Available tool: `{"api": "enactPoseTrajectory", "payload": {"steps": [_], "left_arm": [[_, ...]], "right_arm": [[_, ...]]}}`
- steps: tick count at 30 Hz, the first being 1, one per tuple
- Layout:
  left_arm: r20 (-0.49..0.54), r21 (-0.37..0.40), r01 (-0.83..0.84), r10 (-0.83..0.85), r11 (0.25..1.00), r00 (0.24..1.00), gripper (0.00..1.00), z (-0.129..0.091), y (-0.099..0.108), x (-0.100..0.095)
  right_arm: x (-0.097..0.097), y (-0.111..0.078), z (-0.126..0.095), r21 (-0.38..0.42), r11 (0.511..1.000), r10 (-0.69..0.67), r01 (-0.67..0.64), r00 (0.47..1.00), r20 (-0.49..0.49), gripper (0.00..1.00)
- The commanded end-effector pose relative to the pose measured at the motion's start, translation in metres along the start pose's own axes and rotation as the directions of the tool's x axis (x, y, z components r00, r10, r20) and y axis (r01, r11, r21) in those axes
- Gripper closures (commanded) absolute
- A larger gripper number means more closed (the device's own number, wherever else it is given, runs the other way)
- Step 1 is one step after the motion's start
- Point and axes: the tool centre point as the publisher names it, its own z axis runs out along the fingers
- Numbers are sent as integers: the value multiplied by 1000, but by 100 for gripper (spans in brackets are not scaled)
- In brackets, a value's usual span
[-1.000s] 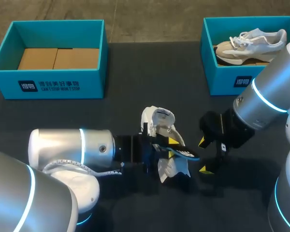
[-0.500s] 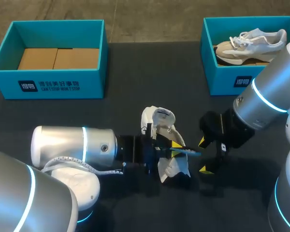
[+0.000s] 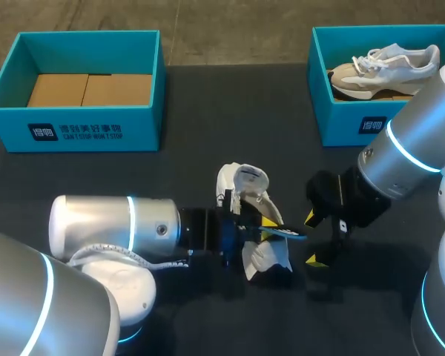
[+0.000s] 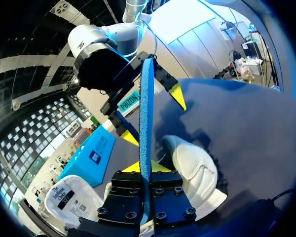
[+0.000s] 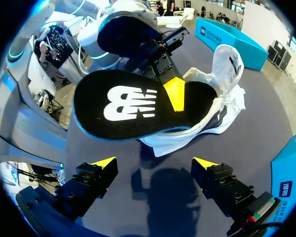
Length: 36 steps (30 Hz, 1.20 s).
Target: Take the shoe out of the shoebox, open the shoe tongue, remove and reinsert the insole, then place the shoe into the shoebox
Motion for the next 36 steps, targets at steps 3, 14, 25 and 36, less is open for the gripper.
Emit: {"api": "enactPoseTrajectory", "payload": {"steps": [3, 14, 25, 36], "left_arm": [[-1, -39, 4, -4, 999, 1000, 100, 6, 10, -1], [-1, -76, 22, -22, 997, 1000, 100, 6, 25, -6], [-15, -19, 22, -22, 1000, 1000, 78, 0, 7, -5], [-36, 23, 5, -5, 1000, 999, 82, 0, -10, -3]], "right_arm": [[0, 1, 2, 4, 1000, 2, -2, 1000, 3, 0], [0, 1, 2, 4, 1000, 2, -2, 1000, 3, 0], [0, 1, 2, 4, 1000, 2, -2, 1000, 3, 0], [0, 1, 2, 4, 1000, 2, -2, 1000, 3, 0]]}}
